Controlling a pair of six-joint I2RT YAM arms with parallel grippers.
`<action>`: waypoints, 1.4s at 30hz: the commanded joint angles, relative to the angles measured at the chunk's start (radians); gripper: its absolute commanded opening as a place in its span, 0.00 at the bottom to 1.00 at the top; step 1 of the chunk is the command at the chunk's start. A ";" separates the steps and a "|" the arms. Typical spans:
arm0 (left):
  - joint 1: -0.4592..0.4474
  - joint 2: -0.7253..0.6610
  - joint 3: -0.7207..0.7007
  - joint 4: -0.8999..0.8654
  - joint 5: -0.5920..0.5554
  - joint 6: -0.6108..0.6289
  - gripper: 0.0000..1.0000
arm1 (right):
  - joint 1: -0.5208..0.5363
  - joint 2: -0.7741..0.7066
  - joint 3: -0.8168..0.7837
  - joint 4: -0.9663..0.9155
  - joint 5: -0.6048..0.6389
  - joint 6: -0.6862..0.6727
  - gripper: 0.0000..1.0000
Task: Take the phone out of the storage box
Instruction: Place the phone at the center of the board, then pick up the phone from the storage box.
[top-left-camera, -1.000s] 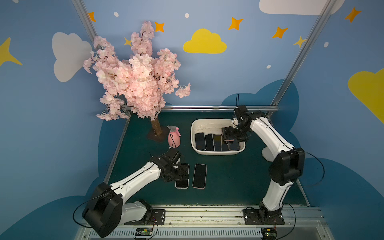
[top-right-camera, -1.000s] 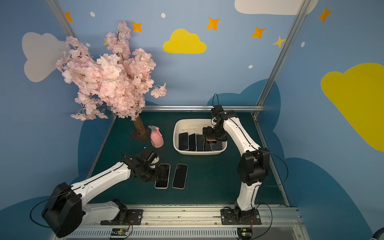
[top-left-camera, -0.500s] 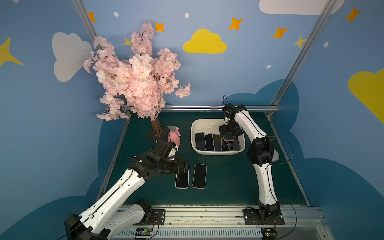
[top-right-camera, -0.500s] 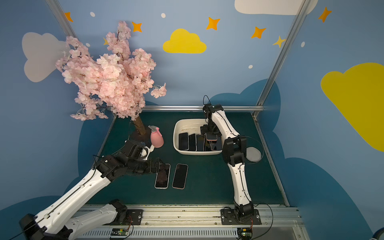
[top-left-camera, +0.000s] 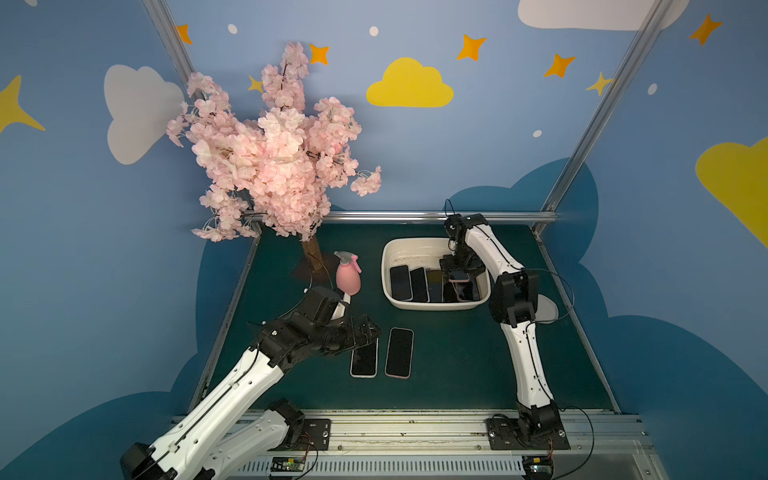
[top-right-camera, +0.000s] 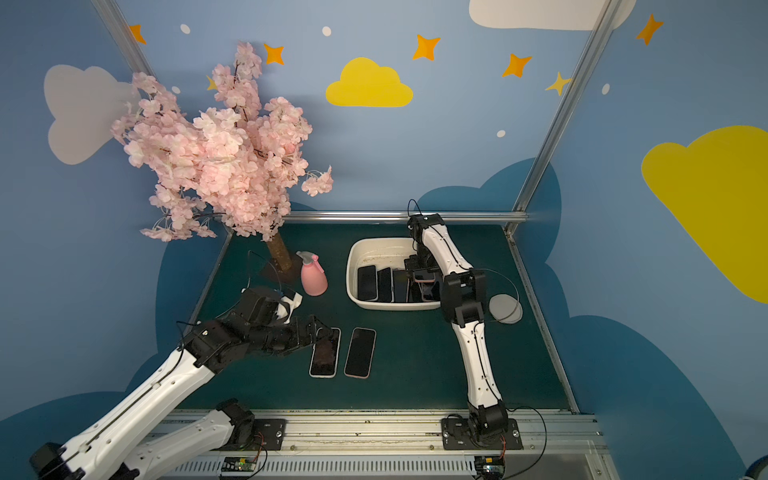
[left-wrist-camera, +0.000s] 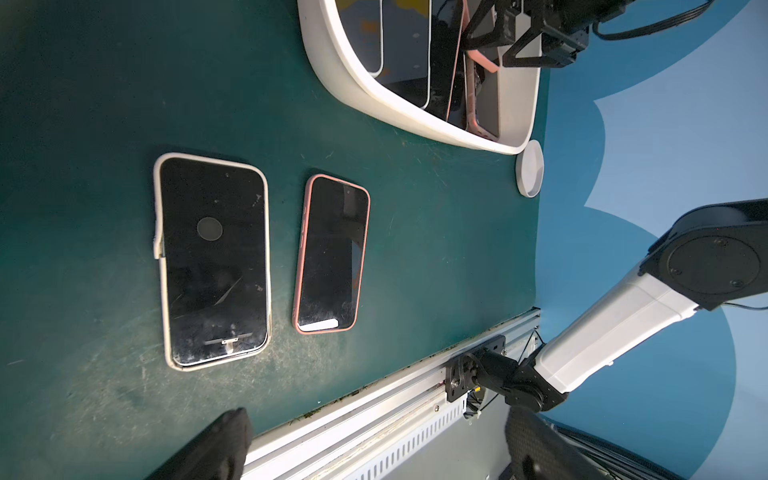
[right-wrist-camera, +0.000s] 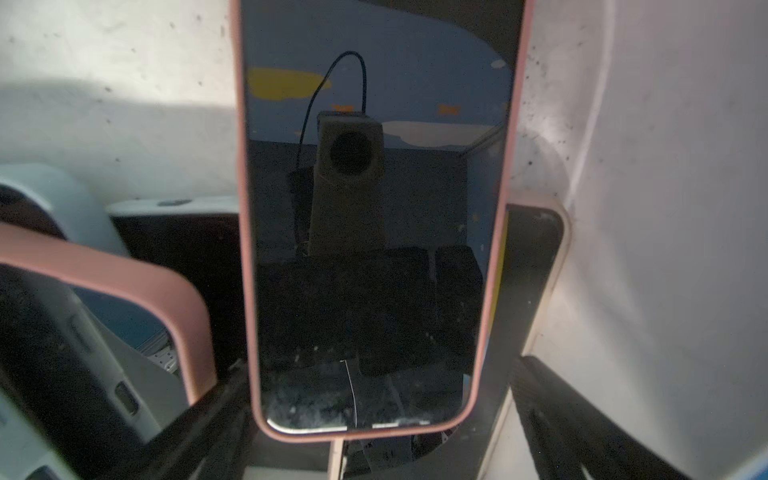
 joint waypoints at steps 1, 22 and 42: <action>0.005 0.065 0.065 0.030 0.042 0.052 0.99 | -0.001 0.023 0.024 0.026 -0.016 -0.015 0.99; 0.113 0.156 0.120 0.028 0.138 0.119 0.99 | -0.006 0.060 0.028 0.119 0.001 0.042 0.88; 0.116 0.122 0.063 0.072 0.139 0.056 0.99 | -0.023 0.031 -0.041 0.083 -0.054 0.042 0.73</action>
